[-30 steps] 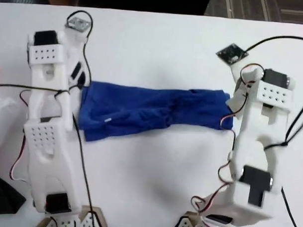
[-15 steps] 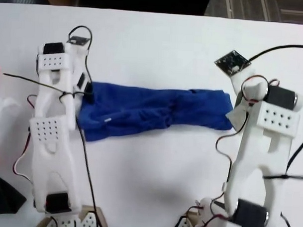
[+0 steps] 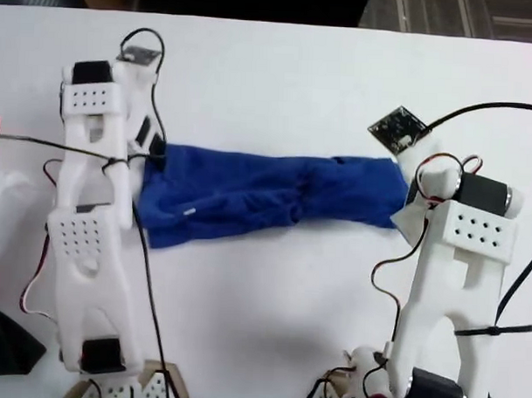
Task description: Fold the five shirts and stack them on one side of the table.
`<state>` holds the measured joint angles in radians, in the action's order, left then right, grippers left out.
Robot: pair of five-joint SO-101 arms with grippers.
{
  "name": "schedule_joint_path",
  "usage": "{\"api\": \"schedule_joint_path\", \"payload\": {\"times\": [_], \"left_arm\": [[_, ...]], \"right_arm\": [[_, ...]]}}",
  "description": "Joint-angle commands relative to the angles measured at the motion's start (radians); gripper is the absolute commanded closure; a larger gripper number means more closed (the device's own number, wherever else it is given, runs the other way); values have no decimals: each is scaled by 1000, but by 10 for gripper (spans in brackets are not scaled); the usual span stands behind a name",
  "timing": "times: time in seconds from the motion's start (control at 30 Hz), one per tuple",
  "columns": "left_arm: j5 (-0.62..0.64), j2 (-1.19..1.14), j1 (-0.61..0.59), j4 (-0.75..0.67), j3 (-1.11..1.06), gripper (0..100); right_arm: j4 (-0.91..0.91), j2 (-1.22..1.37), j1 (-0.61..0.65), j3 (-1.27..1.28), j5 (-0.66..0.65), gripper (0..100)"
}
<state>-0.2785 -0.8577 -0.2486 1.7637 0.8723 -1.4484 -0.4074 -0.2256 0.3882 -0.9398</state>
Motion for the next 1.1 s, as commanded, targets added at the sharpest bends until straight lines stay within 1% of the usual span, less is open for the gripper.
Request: {"api": "schedule_joint_path", "payload": {"times": [0.0, 0.13, 0.23, 0.4, 0.47, 0.53, 0.57, 0.6, 0.7, 0.8, 0.87, 0.93, 1.0, 1.07], "left_arm": [[0, 72, 9, -11, -88, 747], [0, 28, 6, -77, -182, 747], [2, -26, 11, -112, -206, 748], [-2, -110, 34, -83, -191, 759], [-2, -120, 28, -83, -191, 832], [-15, -120, 11, -83, -191, 960], [-21, -120, 0, -83, -191, 986], [-26, -120, -14, -81, -191, 966], [-44, -120, -74, -81, -185, 974], [-104, -120, -143, -52, -108, 975], [-146, -120, -173, 5, -19, 975], [-175, -112, -178, 28, 44, 975], [-190, -64, -167, 28, 47, 975], [-193, 6, -117, 28, 16, 975]], "right_arm": [[10, -50, -7, -5, -8, 850], [8, -50, -7, -8, -8, 850], [5, -50, -10, -8, -8, 850], [5, -51, -10, -8, -8, 850], [5, -51, -10, -9, -8, 850], [5, -51, -10, -9, -8, 850], [5, -51, -10, -9, -8, 850], [5, -51, -10, -9, -5, 850], [2, -53, -12, -9, 0, 850], [-35, -90, -12, -5, 0, 850], [-68, -145, -12, -2, 0, 851], [-68, -211, -10, 32, 0, 851], [-35, -263, -10, 104, 0, 851], [22, -300, -13, 210, 0, 851]]}}
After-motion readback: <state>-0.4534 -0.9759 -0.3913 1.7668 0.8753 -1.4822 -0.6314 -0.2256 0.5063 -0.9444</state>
